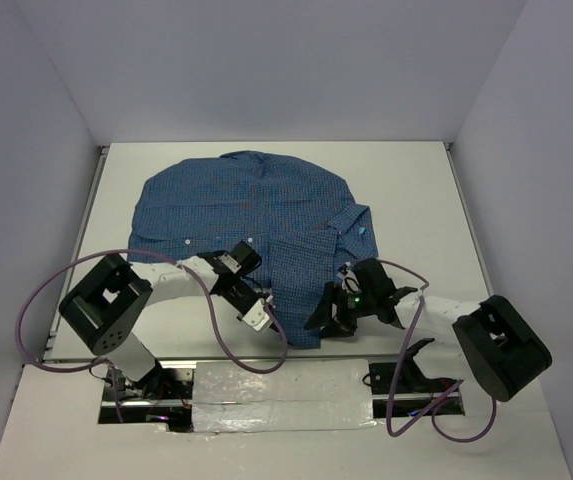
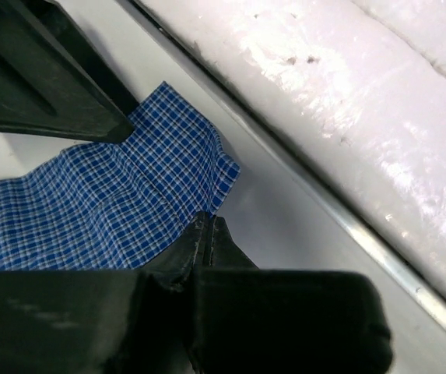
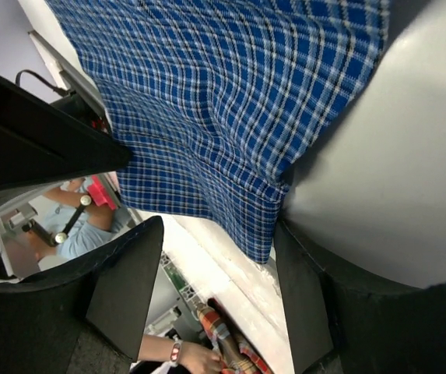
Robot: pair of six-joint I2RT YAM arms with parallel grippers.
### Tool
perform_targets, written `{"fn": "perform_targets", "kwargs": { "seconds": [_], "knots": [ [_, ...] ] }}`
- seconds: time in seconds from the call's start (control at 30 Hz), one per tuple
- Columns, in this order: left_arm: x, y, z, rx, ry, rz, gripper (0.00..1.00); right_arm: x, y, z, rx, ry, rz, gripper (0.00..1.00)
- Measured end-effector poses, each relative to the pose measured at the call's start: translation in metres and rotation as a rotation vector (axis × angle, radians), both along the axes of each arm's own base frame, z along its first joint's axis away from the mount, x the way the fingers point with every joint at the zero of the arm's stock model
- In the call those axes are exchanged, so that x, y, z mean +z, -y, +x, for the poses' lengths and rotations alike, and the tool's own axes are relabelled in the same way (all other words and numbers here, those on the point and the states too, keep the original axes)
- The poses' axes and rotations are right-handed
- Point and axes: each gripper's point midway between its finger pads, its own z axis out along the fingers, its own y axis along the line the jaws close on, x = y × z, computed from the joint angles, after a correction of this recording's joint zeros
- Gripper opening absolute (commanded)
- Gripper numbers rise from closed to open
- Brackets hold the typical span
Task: Fold and stack the long sleeve shirts
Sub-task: Fold the shirt
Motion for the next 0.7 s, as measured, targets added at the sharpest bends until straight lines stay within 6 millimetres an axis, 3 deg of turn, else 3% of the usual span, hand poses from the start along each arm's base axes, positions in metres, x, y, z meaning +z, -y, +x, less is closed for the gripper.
{"fn": "perform_targets", "kwargs": {
  "seconds": [0.1,0.2,0.3,0.5,0.7],
  "knots": [
    [-0.003,0.001,-0.01,0.024,-0.029,0.0,0.0,0.0,-0.002,-0.008,0.007,-0.01,0.008,0.65],
    [-0.006,0.0,-0.017,0.037,-0.047,-0.001,0.0,-0.003,-0.003,-0.014,0.009,-0.019,0.009,0.54],
    [-0.011,0.001,-0.022,0.054,-0.07,0.003,0.0,-0.01,0.0,-0.022,0.0,-0.038,0.002,0.32],
    [-0.015,0.007,-0.023,0.103,-0.088,-0.01,0.0,-0.019,0.004,-0.033,-0.013,-0.076,-0.013,0.01],
    [-0.01,0.012,-0.019,0.128,-0.102,-0.016,0.0,-0.016,0.005,-0.03,-0.025,-0.046,-0.017,0.0]
  ]
}}
